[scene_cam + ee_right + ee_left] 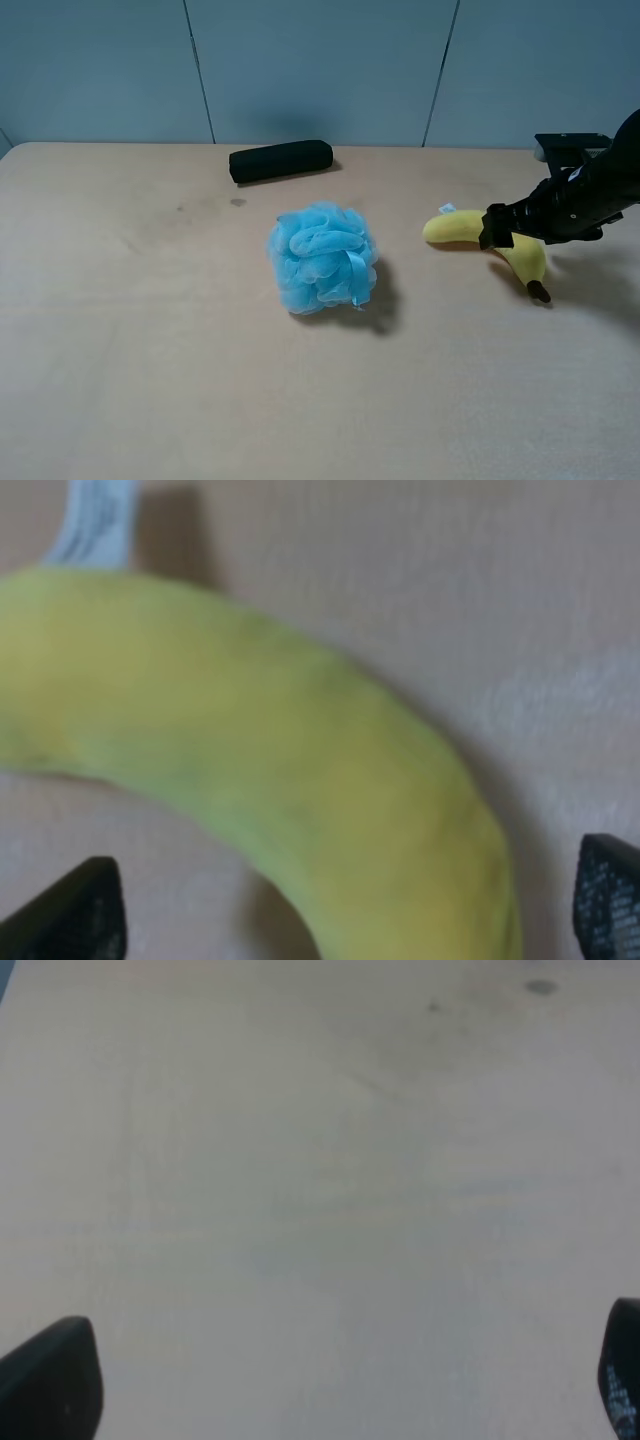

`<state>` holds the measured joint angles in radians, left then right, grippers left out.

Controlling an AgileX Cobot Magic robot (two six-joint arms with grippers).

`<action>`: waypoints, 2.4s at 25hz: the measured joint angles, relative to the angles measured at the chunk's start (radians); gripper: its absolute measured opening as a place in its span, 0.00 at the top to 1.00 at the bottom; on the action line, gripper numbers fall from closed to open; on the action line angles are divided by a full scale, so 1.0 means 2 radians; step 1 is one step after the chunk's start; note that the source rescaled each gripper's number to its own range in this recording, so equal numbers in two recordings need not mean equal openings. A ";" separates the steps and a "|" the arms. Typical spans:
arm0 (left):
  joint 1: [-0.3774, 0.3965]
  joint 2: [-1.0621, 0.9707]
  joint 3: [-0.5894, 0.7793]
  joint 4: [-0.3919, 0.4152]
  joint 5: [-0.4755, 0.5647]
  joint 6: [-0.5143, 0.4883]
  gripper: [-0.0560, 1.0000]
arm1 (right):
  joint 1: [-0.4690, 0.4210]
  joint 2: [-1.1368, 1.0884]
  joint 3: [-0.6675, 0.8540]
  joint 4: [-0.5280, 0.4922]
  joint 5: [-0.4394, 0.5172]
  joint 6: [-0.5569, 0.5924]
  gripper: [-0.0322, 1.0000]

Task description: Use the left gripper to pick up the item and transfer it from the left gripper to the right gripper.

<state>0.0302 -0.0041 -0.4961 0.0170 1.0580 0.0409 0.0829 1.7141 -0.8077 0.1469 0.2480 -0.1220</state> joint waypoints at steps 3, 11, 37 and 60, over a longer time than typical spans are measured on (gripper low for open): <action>0.000 0.000 0.000 0.000 0.000 0.000 0.00 | 0.000 -0.003 -0.007 0.000 0.038 0.000 0.02; 0.000 0.000 0.000 0.000 0.000 0.000 0.00 | 0.000 -0.092 -0.074 0.000 0.209 0.000 0.01; 0.000 0.000 0.000 0.000 0.000 0.000 0.00 | 0.000 -0.683 0.088 -0.037 0.467 0.056 0.00; 0.000 0.000 0.000 0.000 0.000 0.000 0.00 | 0.000 -0.859 0.156 -0.060 0.388 0.071 0.00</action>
<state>0.0302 -0.0041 -0.4961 0.0170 1.0580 0.0409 0.0829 -0.0048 -0.4959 0.0278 1.0236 0.0195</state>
